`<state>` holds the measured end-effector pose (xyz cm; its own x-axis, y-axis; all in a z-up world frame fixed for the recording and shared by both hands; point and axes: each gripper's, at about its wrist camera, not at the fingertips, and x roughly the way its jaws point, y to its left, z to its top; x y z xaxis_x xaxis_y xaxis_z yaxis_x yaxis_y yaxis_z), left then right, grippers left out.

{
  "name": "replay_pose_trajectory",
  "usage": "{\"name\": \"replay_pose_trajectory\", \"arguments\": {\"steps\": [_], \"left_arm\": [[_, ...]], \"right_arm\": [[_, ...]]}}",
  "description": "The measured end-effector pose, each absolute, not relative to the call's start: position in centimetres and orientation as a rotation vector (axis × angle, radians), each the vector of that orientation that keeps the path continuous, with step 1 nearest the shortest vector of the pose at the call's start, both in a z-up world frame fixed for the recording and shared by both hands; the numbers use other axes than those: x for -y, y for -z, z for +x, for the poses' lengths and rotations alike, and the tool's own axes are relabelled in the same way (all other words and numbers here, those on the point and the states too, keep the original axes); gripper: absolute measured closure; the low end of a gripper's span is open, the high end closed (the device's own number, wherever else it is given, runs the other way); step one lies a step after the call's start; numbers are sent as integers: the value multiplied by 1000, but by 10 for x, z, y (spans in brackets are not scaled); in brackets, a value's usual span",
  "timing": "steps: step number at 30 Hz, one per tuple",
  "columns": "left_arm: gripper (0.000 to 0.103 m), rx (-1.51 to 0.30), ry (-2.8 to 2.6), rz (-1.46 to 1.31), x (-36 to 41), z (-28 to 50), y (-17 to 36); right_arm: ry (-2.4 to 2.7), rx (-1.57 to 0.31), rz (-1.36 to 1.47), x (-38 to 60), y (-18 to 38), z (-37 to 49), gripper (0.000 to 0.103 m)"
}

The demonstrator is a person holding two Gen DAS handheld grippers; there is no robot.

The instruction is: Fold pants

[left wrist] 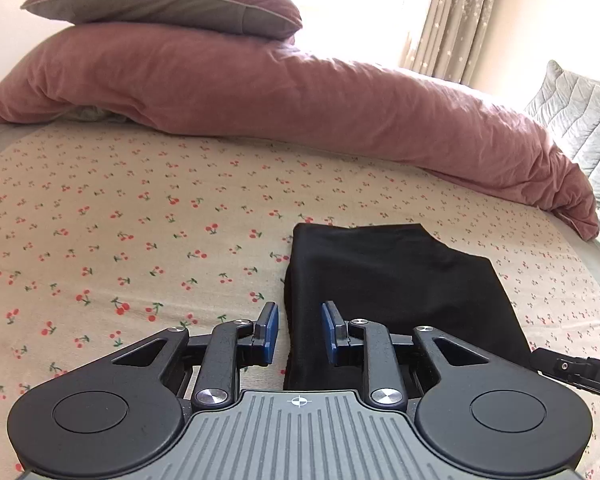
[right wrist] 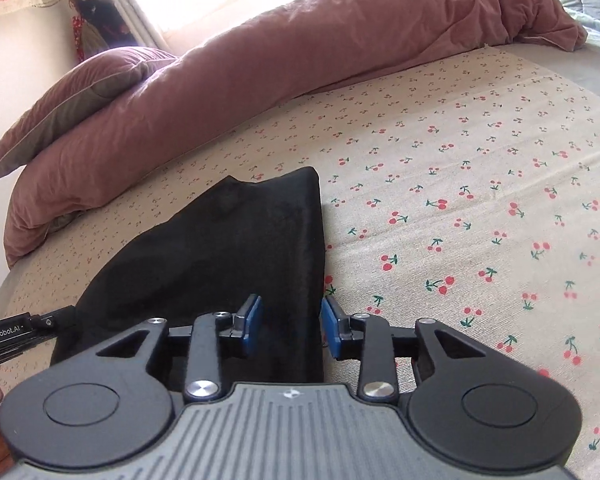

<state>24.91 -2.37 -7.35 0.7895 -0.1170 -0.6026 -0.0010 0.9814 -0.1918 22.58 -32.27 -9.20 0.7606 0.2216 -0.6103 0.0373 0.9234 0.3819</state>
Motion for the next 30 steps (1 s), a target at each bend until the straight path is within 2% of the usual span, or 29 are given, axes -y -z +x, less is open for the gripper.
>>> {"name": "replay_pose_trajectory", "arguments": {"steps": [9,13,21,25,27,30], "left_arm": [[79,-595,-13,-70,34,188,46],[79,-608,-20,-83,30,153,46],[80,-614,3,-107,22,101,44],[79,-601,14,-84,28,74,45],[79,-619,33,-104,30,65,48],[74,-624,57,-94,39,49,56]], "right_arm": [[-159,-606,195,278,70,162,75],[-97,-518,101,258,61,130,64],[-34,-448,41,233,57,58,62],[-18,-401,42,225,50,27,50],[-13,-389,54,224,49,13,48],[-14,-390,81,224,54,-3,39]]}}
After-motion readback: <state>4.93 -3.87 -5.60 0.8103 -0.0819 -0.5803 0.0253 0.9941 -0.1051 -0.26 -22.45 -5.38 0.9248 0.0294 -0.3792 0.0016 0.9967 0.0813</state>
